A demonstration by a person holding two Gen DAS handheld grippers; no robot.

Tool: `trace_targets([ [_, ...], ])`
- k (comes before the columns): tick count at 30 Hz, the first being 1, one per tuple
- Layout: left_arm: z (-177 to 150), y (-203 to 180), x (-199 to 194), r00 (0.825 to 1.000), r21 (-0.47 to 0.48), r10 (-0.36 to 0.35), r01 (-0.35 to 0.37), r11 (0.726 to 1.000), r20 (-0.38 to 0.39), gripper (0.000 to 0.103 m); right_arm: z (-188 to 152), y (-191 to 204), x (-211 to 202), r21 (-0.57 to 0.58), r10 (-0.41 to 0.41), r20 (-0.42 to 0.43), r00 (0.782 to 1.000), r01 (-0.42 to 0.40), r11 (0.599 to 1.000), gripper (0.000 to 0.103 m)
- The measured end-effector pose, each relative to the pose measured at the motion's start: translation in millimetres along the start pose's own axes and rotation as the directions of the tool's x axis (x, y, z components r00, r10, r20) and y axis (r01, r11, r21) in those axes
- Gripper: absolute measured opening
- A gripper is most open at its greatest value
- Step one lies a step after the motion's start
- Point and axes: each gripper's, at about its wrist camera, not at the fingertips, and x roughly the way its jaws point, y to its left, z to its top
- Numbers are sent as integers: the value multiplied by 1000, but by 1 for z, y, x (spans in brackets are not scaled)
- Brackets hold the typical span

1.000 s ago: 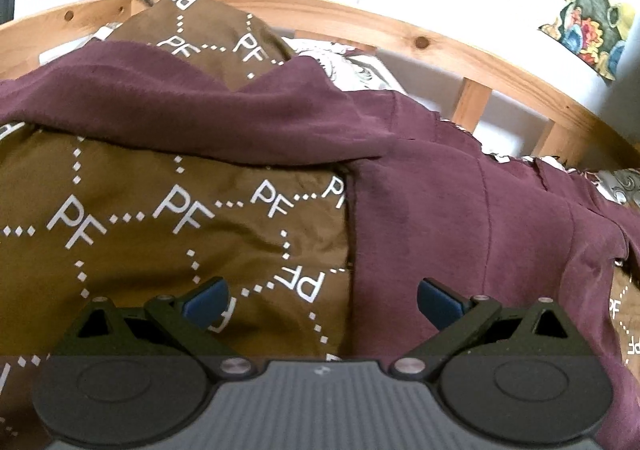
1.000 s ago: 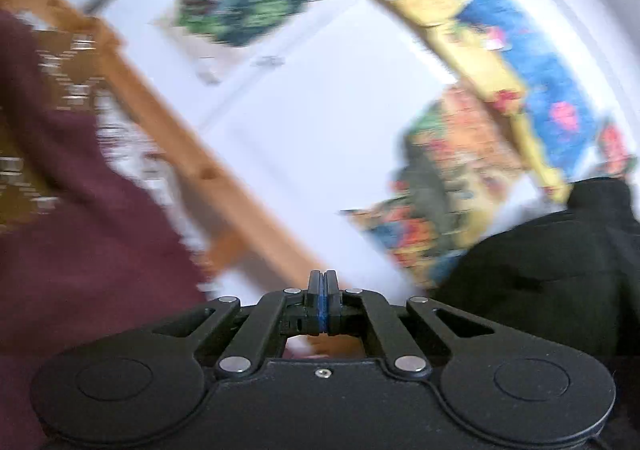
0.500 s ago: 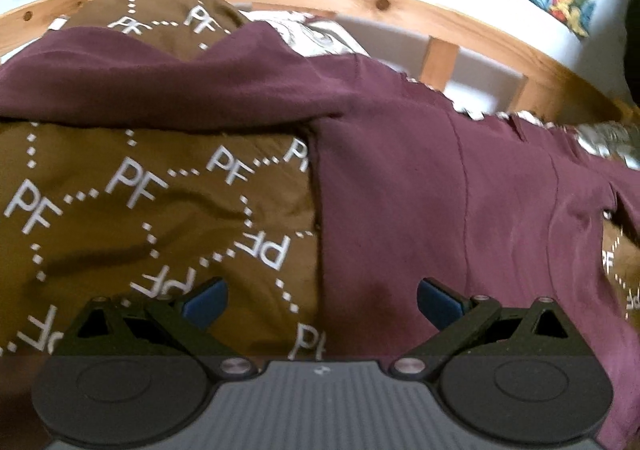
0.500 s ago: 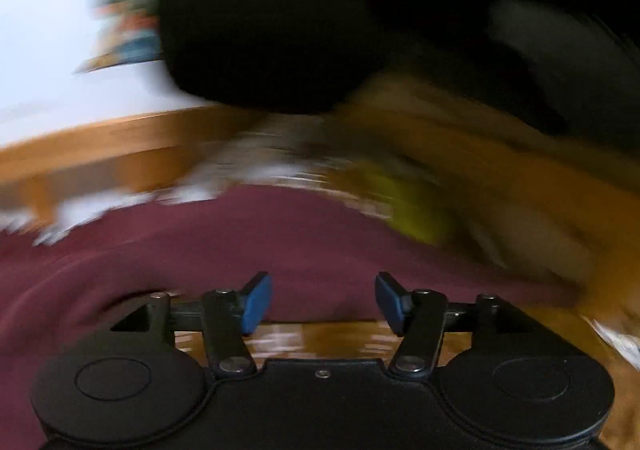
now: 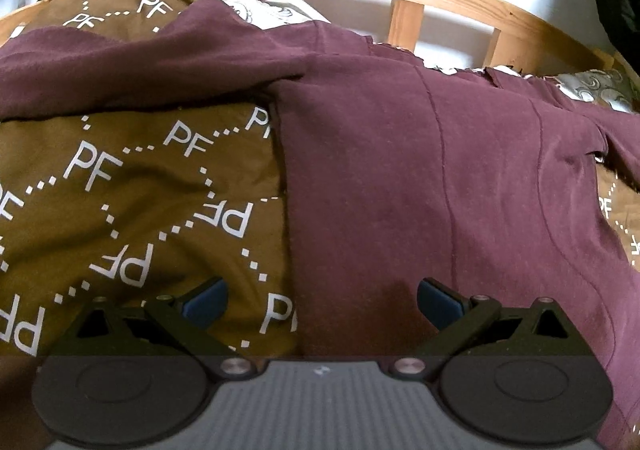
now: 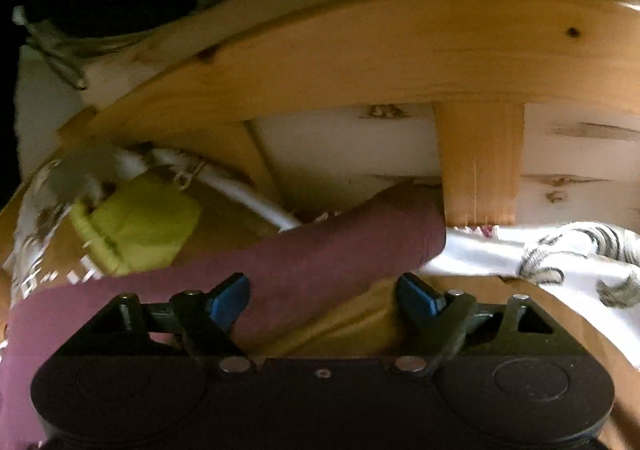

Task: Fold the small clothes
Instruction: 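Lift the sleeve with the right tool and carry it across the shirt body, then lower the sleeve onto the shirt and open the right tool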

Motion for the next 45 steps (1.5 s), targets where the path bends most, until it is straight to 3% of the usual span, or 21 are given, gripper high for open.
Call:
trace_targets([
  [2, 0, 0, 0, 1000, -1, -2, 2, 1000, -1, 102, 3, 3, 5, -4, -19, 23, 1000, 19, 1000, 75],
  [4, 1, 1, -1, 1000, -10, -6, 6, 1000, -2, 102, 5, 4, 5, -3, -50, 43, 998, 50, 999, 41],
  [6, 2, 2, -1, 1000, -20, -9, 9, 1000, -3, 102, 5, 7, 4, -18, -67, 61, 996, 68, 998, 21],
  [7, 2, 3, -1, 1000, -25, -10, 10, 1000, -4, 102, 4, 9, 1, -42, -68, 76, 995, 72, 997, 16],
  [10, 3, 5, -2, 1000, -38, -14, 13, 999, -3, 102, 1, 21, -15, -126, -67, 167, 984, 89, 988, 12],
  [13, 5, 8, -5, 1000, -53, -16, 17, 998, 6, 102, -7, 43, -44, -270, -12, 289, 957, 93, 958, 10],
  [18, 9, 12, -9, 1000, -80, -14, 16, 997, 22, 102, -34, 91, -104, -522, 229, 433, 872, 35, 853, 10],
  [22, 12, 17, -14, 999, -101, -11, 16, 995, 49, 102, -73, 130, -157, -722, 495, 380, 781, -84, 686, 10],
  [25, 15, 21, -17, 997, -130, -23, 32, 991, 68, 102, -110, 153, -196, -844, 670, 266, 693, -168, 509, 10],
  [28, 18, 25, -21, 996, -159, -24, 38, 987, 86, 102, -146, 167, -225, -918, 783, 132, 608, -223, 327, 10],
  [30, 19, 29, -23, 995, -179, -21, 38, 983, 98, 102, -172, 171, -243, -947, 819, 25, 574, -249, 203, 10],
  [33, 21, 33, -26, 993, -206, -12, 36, 978, 117, 102, -210, 173, -249, -959, 819, -135, 558, -281, 34, 10],
  [35, 22, 36, -29, 991, -218, -9, 38, 975, 132, 102, -233, 172, -249, -953, 798, -209, 565, -301, -37, 10],
  [45, 21, 36, -26, 992, -216, -28, 55, 975, 124, 102, -299, 164, -229, -916, 694, -386, 608, -341, -211, 11],
])
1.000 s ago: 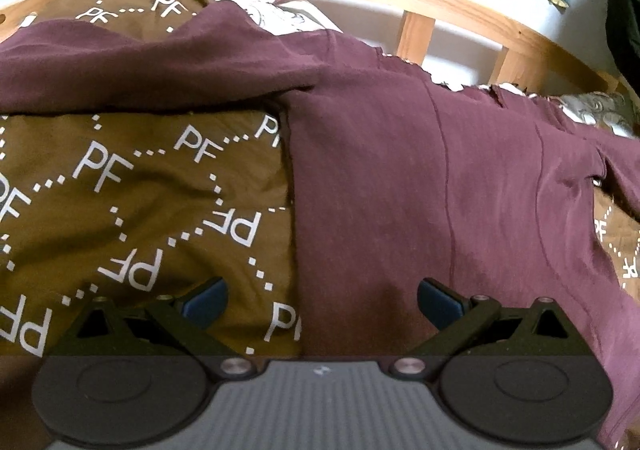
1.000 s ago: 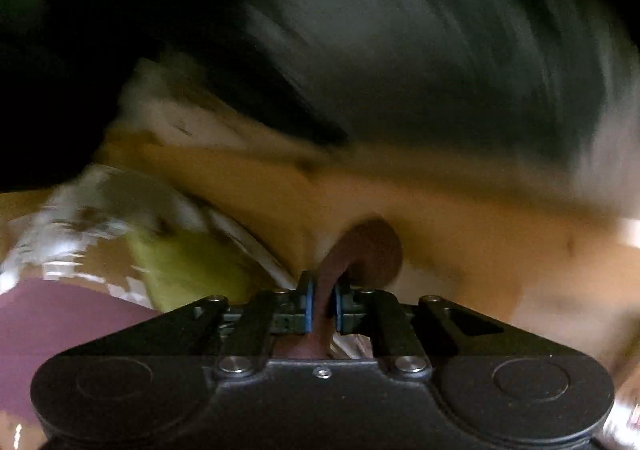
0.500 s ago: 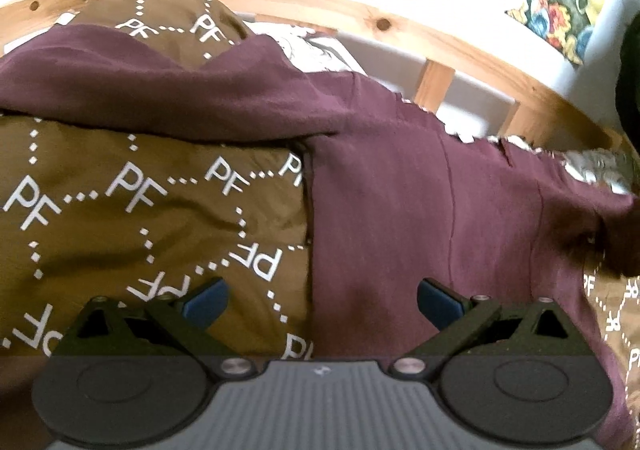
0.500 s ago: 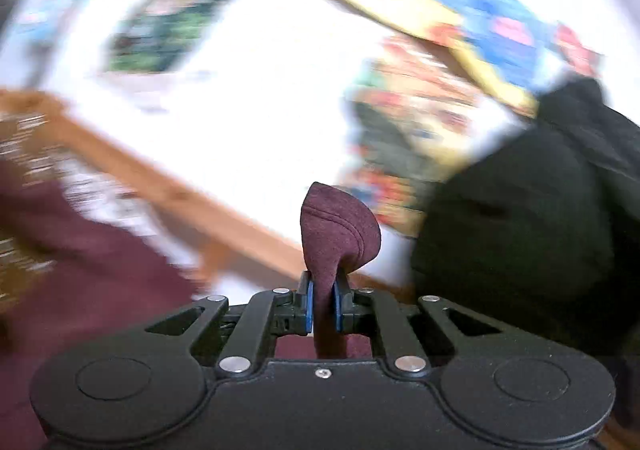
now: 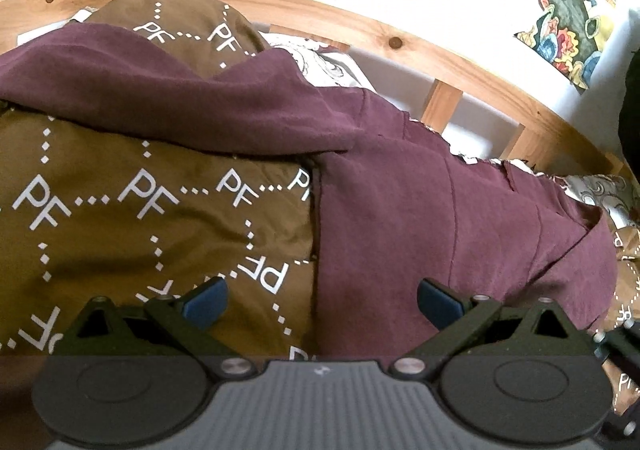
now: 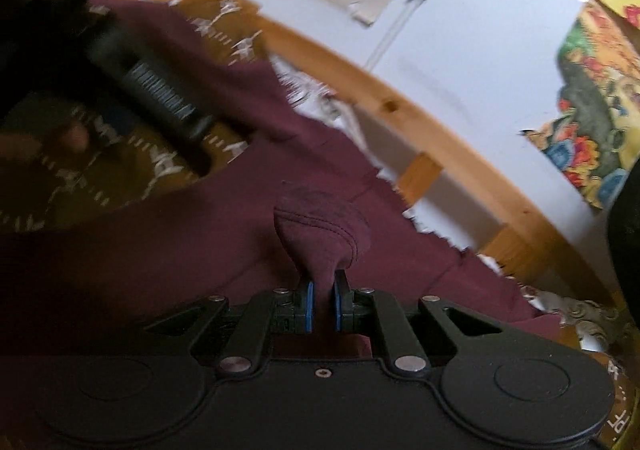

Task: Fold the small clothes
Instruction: 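Lower the sleeve onto the shirt and open the right tool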

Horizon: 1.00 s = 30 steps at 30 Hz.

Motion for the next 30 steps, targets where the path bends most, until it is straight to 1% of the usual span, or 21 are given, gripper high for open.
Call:
trace_targets([
  [2, -1, -1, 1, 1000, 7, -3, 3, 1000, -6, 102, -4, 7, 1, 8, 39, -26, 999, -39, 999, 16],
  [5, -3, -2, 3, 1000, 12, -4, 4, 1000, -12, 102, -10, 9, 1, 56, 98, -49, 994, -95, 994, 27],
  [6, -3, -2, 4, 1000, 13, -5, 6, 1000, -15, 102, -11, 8, 0, 74, 113, -53, 992, -109, 991, 38],
  [7, -4, -2, 4, 1000, 13, -9, 9, 1000, -18, 102, -13, 6, -2, 94, 130, -55, 990, -124, 988, 51],
  [8, -4, -2, 5, 1000, 12, -15, 16, 1000, -21, 102, -15, 4, -3, 114, 147, -55, 988, -140, 983, 57],
  [9, -4, -2, 5, 999, 10, -24, 24, 1000, -25, 102, -17, 2, -6, 137, 165, -53, 985, -157, 978, 68],
  [10, -5, -2, 6, 999, 9, -32, 32, 999, -28, 102, -20, -1, -8, 158, 184, -51, 982, -174, 972, 75],
  [13, -6, -4, 9, 997, 17, -63, 64, 998, -47, 102, -28, -7, -16, 208, 222, -60, 973, -205, 956, 86],
  [14, -7, -6, 10, 995, 24, -77, 79, 997, -57, 102, -30, -9, -19, 220, 219, -62, 974, -201, 955, 87],
  [16, -9, -9, 13, 991, 40, -109, 113, 993, -80, 102, -34, -17, -25, 242, 196, -67, 978, -175, 954, 93],
  [18, -12, -14, 17, 984, 63, -144, 152, 986, -109, 102, -39, -30, -29, 263, 139, -77, 987, -114, 958, 97],
  [20, -17, -20, 22, 979, 95, -159, 172, 981, -129, 102, -42, -50, -29, 274, 59, -101, 993, -29, 961, 97],
  [22, -22, -27, 26, 978, 131, -161, 178, 975, -131, 102, -44, -71, -26, 295, -24, -125, 992, 61, 954, 97],
  [24, -26, -33, 27, 979, 170, -161, 181, 969, -126, 102, -48, -96, -23, 354, -88, -149, 985, 137, 925, 98],
  [25, -28, -36, 27, 979, 187, -160, 182, 965, -129, 102, -50, -109, -21, 399, -115, -164, 980, 172, 901, 98],
  [27, -31, -41, 26, 976, 217, -168, 196, 956, -141, 102, -55, -126, -19, 462, -149, -183, 972, 219, 860, 100],
  [29, -35, -45, 24, 973, 245, -180, 211, 946, -145, 102, -60, -133, -17, 491, -162, -197, 967, 240, 837, 101],
  [30, -37, -48, 23, 972, 264, -184, 218, 940, -148, 102, -63, -134, -16, 494, -164, -206, 965, 247, 834, 101],
])
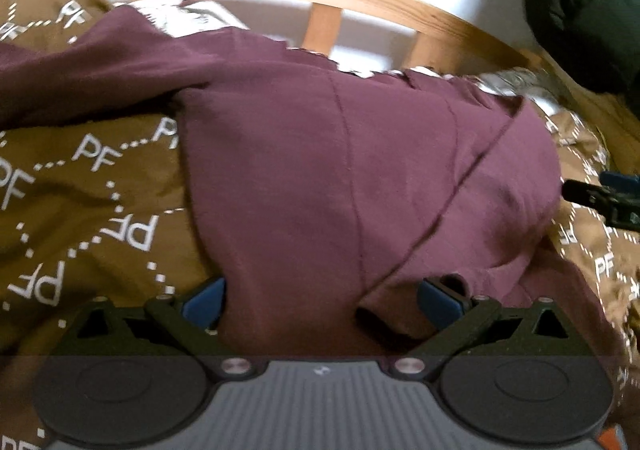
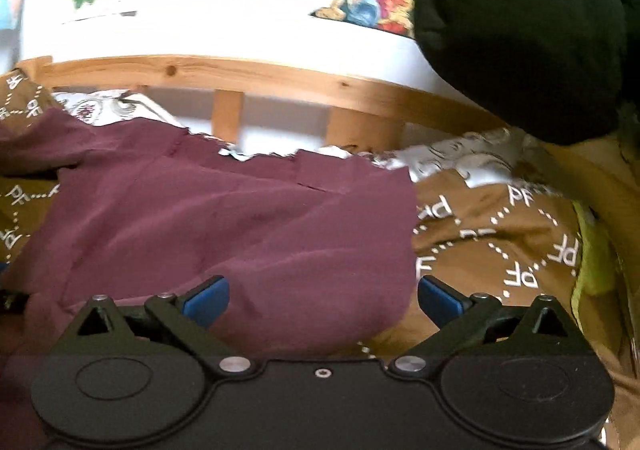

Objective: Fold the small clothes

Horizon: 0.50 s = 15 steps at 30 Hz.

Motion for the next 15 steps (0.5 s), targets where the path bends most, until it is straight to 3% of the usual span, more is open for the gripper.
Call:
trace_targets([
  [6, -6, -17, -10, 998, 94, -52, 50, 994, 19, 102, -4, -1, 6, -17, -15, -22, 1000, 15, 1000, 102],
  [11, -14, -31, -11, 998, 175, -57, 56, 983, -3, 102, 21, -13, 30, -54, -33, -2, 999, 33, 998, 102],
  [15, -21, -39, -12, 1000, 240, -29, 27, 970, 3, 102, 54, -32, 64, -29, -59, -11, 998, 58, 998, 88],
])
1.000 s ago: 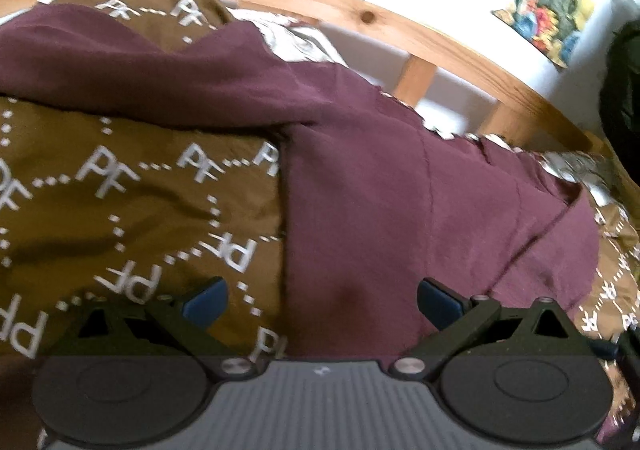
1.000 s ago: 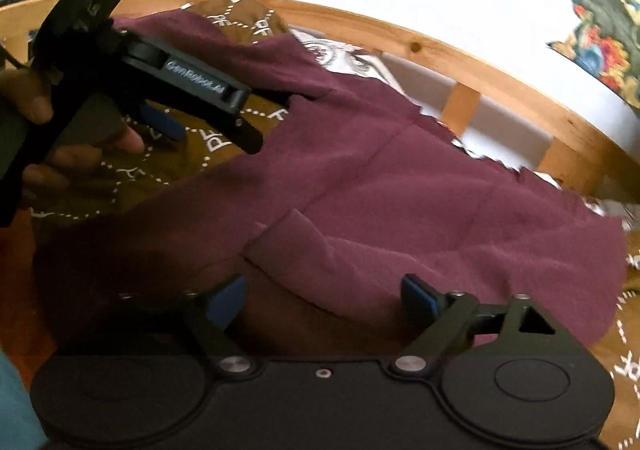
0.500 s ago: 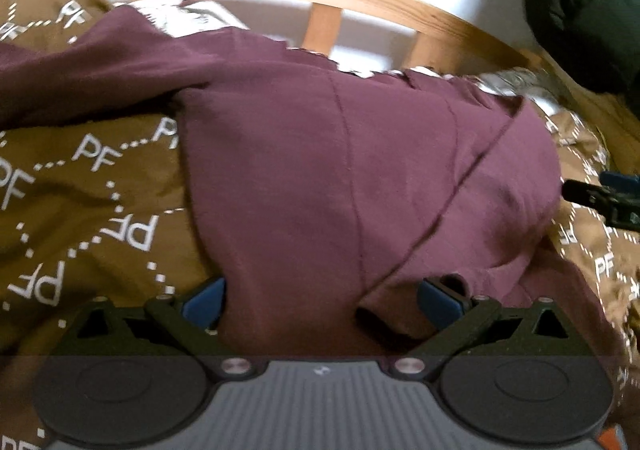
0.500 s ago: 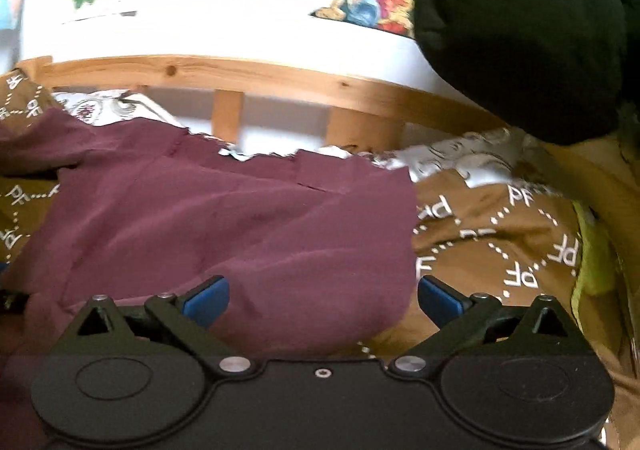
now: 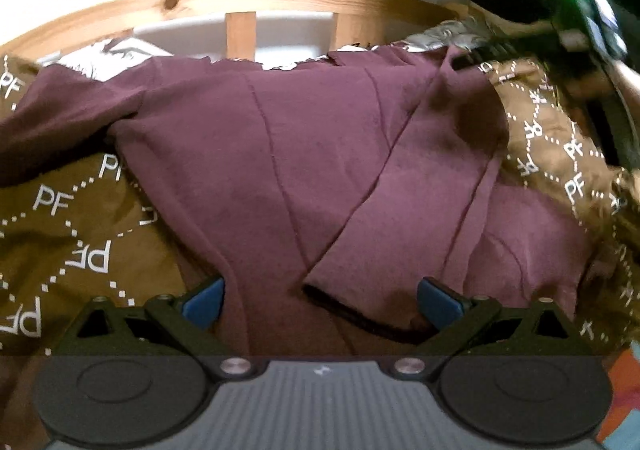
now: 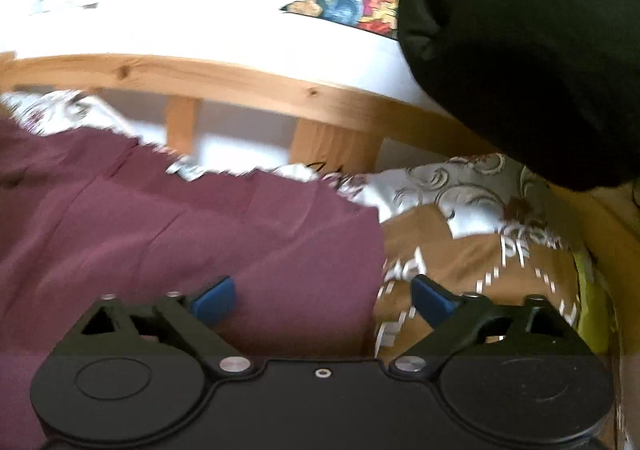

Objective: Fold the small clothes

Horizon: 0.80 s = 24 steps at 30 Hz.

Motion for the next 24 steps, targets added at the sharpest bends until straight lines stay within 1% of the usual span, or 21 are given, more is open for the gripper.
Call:
trace_targets([
  [1, 0, -1, 1, 1000, 7, 5, -5, 1000, 0, 102, 6, -5, 9, 13, -3, -4, 1000, 3, 1000, 82],
  [2, -1, -2, 1, 1000, 16, 11, -11, 1000, -3, 102, 10, -9, 17, 26, -11, -12, 1000, 11, 1000, 78],
  [4, -2, -4, 3, 1000, 27, 21, -21, 999, -7, 102, 12, -18, 31, 66, -26, -45, 999, 29, 997, 61],
  [5, -2, -4, 4, 1000, 27, 25, -25, 999, -13, 103, 10, -23, 38, 101, -27, -64, 998, 34, 994, 56],
  [7, -2, -3, 7, 999, 26, 32, -31, 999, -23, 102, 6, -34, 46, 182, -17, -80, 997, 32, 983, 30],
  [8, -2, -2, 8, 999, 26, 36, -36, 999, -26, 102, 5, -38, 48, 214, -8, -74, 997, 23, 977, 26],
  [10, -1, -1, 10, 999, 24, 42, -42, 999, -29, 102, 5, -37, 46, 213, -6, -53, 999, 18, 977, 9],
  [15, -3, -1, 12, 998, 31, 53, -52, 998, -40, 102, 18, -35, 35, 180, -77, 44, 996, 68, 981, 6],
  [17, -4, -3, 14, 997, 52, 66, -63, 997, -43, 102, 20, -35, 40, 173, -66, 20, 998, 62, 983, 7],
  [18, -4, -4, 14, 997, 62, 70, -67, 996, -42, 102, 18, -34, 43, 162, -64, 5, 998, 62, 985, 8],
  [20, -6, -6, 14, 996, 76, 76, -73, 995, -38, 102, 12, -31, 42, 153, -71, -5, 997, 71, 986, 16],
  [23, -5, -6, 14, 996, 80, 76, -73, 994, -38, 102, 2, -32, 30, 157, -71, 4, 997, 70, 985, 32],
  [24, -5, -6, 14, 996, 77, 75, -71, 994, -40, 102, -2, -32, 24, 142, -86, 11, 996, 83, 986, 40],
])
